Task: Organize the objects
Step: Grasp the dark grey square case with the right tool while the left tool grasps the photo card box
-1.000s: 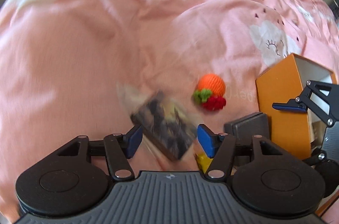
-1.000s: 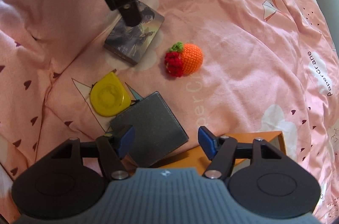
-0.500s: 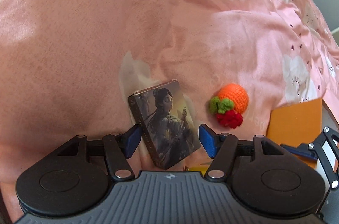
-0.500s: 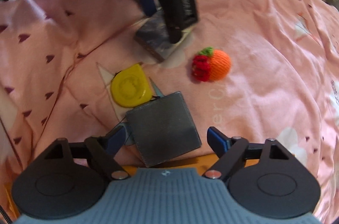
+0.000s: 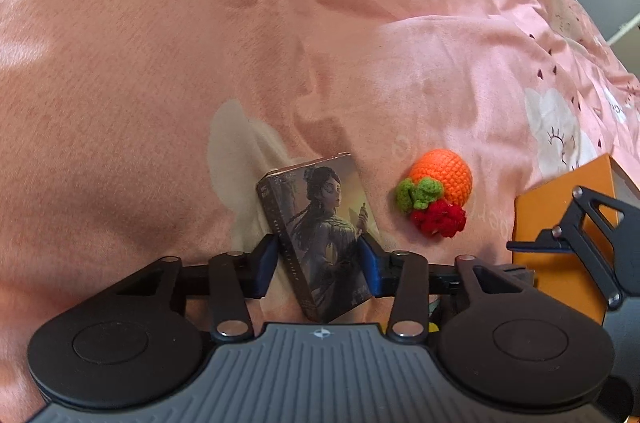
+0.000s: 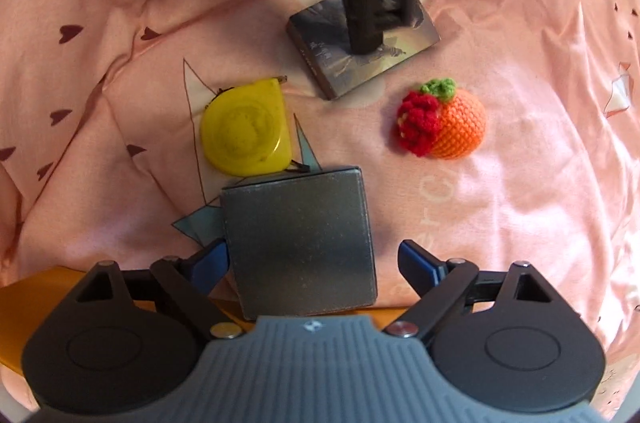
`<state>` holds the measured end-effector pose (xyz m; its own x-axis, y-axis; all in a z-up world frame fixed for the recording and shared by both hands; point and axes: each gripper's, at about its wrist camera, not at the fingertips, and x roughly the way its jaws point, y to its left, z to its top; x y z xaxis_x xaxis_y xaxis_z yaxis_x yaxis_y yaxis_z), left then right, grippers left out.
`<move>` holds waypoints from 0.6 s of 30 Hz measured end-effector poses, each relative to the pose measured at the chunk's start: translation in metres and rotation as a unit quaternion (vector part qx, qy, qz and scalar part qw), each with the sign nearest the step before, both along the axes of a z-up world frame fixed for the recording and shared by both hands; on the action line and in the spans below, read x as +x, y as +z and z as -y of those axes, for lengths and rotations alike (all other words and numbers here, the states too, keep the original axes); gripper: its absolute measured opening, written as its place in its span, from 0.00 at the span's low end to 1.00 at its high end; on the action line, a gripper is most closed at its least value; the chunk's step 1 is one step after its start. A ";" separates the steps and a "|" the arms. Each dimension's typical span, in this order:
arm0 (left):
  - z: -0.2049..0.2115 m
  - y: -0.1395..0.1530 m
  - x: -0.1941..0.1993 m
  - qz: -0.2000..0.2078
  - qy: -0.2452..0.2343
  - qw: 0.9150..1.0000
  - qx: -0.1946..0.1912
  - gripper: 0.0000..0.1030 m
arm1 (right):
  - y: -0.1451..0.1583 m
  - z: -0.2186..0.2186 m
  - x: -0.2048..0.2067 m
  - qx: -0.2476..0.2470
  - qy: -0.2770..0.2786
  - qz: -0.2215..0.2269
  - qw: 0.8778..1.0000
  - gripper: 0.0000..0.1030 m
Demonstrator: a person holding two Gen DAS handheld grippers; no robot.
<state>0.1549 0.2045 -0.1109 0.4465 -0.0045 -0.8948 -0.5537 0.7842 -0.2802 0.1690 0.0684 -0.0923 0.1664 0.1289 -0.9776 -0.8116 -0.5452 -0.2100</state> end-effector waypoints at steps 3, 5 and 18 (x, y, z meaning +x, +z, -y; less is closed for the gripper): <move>-0.001 0.007 -0.004 0.017 -0.011 1.000 0.008 0.29 | 0.001 -0.001 0.005 -0.005 -0.015 -0.011 1.000 0.84; -0.002 0.013 -0.008 0.036 -0.015 0.999 0.009 0.22 | 0.001 -0.001 0.008 -0.005 -0.023 -0.016 1.000 0.84; -0.025 -0.012 0.001 0.016 0.048 0.997 -0.060 0.47 | 0.004 0.003 0.011 -0.002 -0.027 -0.011 1.000 0.84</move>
